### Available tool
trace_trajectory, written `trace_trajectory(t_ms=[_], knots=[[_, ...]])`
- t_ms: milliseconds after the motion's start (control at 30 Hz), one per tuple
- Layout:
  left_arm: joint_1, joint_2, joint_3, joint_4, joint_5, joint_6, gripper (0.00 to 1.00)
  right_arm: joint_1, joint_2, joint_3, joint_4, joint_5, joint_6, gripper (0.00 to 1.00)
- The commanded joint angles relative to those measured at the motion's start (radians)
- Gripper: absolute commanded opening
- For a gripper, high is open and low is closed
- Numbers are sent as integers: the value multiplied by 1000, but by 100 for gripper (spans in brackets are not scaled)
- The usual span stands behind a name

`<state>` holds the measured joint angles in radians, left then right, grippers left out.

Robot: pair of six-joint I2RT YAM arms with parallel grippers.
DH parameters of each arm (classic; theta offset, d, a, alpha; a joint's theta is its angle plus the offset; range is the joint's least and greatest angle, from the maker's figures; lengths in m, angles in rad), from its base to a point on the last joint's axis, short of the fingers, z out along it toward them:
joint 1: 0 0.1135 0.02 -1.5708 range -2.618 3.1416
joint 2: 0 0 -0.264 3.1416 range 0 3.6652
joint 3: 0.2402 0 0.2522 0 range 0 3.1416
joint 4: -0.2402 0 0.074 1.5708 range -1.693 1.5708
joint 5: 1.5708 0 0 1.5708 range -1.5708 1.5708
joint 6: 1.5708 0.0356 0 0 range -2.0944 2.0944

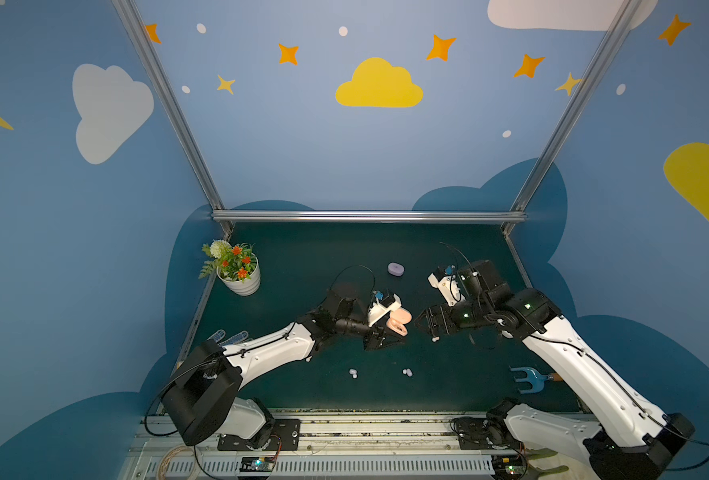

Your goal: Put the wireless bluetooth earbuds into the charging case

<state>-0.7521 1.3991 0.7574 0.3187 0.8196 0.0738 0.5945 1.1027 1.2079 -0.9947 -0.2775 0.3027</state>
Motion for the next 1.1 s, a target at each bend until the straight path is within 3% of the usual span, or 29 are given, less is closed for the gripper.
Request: trace_trajectory(t_ms=[0,233,667,1067], knots=[[10,-47,-17,44,-40,-2,24,-28,-17,3,-23,-44,52,92],[16,-79,-44,64,-68,-5,24,-134,17,-129,-4,-48,122,95],[16,-68,-78,164,-102,-21,24,-228,220,-351,297,-57,135,95],[16,-81,-86,162,-115,-19,24,-246,383,-388,455,-33,131,94]])
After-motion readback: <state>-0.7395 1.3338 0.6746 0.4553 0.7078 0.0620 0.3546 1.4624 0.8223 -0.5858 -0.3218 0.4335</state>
